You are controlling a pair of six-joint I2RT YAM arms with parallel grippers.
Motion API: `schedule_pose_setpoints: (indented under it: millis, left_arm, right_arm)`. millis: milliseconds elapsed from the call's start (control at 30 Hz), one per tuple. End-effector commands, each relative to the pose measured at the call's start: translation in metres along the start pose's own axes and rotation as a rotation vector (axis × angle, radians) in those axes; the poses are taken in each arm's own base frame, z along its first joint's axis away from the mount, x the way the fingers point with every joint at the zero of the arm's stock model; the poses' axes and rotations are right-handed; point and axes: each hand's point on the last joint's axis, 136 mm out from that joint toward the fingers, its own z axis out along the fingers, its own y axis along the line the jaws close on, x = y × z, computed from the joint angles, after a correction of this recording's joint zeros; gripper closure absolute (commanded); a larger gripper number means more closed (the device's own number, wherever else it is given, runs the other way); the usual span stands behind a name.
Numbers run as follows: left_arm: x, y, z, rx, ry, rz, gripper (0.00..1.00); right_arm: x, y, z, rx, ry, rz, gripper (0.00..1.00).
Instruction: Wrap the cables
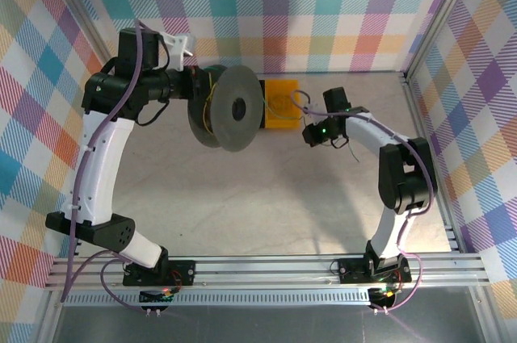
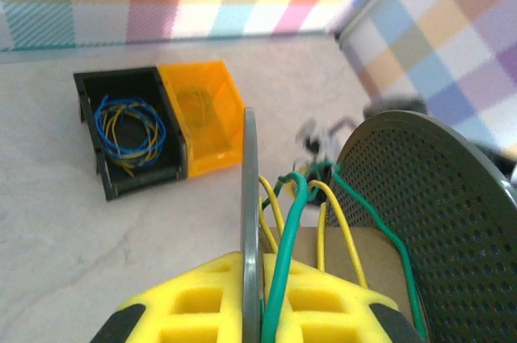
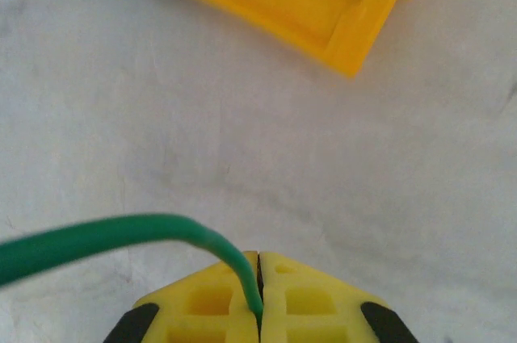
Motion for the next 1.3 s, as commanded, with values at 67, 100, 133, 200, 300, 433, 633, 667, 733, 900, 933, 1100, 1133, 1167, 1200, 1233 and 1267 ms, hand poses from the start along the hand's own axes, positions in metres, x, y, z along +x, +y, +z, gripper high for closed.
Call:
schedule_pose_setpoints:
  millis: [67,100,133,200,300,433,633,667,733,900,933,1100,1133,1167,1200,1233,1267]
  left_arm:
    - [-0.088,-0.019,-0.035,0.163,-0.38,-0.154,1.0]
    - [-0.095,-0.012,-0.035,0.16,-0.415,-0.193,1.0]
    - [-0.101,-0.004,-0.035,0.149,-0.447,-0.226,1.0]
    - [-0.107,0.012,-0.035,0.094,-0.497,-0.279,1.0]
    - [-0.109,0.032,-0.034,0.017,-0.545,-0.326,1.0]
    - [-0.109,0.054,-0.03,-0.088,-0.574,-0.347,1.0]
    - [-0.104,0.084,-0.02,-0.243,-0.57,-0.335,1.0]
    - [-0.103,0.089,-0.018,-0.265,-0.566,-0.332,1.0]
    - [-0.101,0.098,-0.013,-0.305,-0.556,-0.33,1.0]
    - [-0.091,0.118,0.006,-0.401,-0.503,-0.311,1.0]
    - [-0.088,0.121,0.011,-0.414,-0.486,-0.305,1.0]
    - [-0.07,0.133,0.034,-0.493,-0.405,-0.258,1.0]
    - [-0.066,0.134,0.039,-0.508,-0.384,-0.242,1.0]
    - [-0.062,0.134,0.044,-0.519,-0.363,-0.228,1.0]
    - [-0.058,0.134,0.049,-0.528,-0.341,-0.214,1.0]
    - [-0.054,0.132,0.054,-0.538,-0.321,-0.193,1.0]
    - [-0.05,0.129,0.059,-0.54,-0.297,-0.171,1.0]
  right_arm:
    - [0.029,0.015,-0.006,0.12,0.057,0.005,1.0]
    - [0.033,0.021,-0.007,0.131,0.061,-0.015,1.0]
    - [0.037,0.027,-0.007,0.144,0.062,0.0,1.0]
    - [0.042,0.041,-0.009,0.158,0.065,-0.025,1.0]
    - [0.051,0.066,-0.013,0.164,0.077,-0.082,1.0]
    - [0.063,0.098,-0.023,0.173,0.098,-0.169,1.0]
    - [0.075,0.143,-0.057,0.181,0.086,-0.285,1.0]
    - [0.077,0.149,-0.064,0.181,0.081,-0.302,1.0]
    - [0.08,0.166,-0.079,0.178,0.067,-0.344,1.0]
    - [0.075,0.205,-0.12,0.179,0.021,-0.459,1.0]
    - [0.071,0.214,-0.129,0.176,0.006,-0.484,1.0]
    - [0.043,0.251,-0.164,0.161,-0.082,-0.598,1.0]
    - [0.036,0.259,-0.17,0.154,-0.101,-0.621,1.0]
    - [0.03,0.267,-0.174,0.143,-0.119,-0.647,1.0]
    - [0.024,0.275,-0.178,0.131,-0.137,-0.667,1.0]
    - [0.016,0.282,-0.182,0.118,-0.161,-0.673,1.0]
    - [0.01,0.289,-0.185,0.105,-0.175,-0.719,1.0]
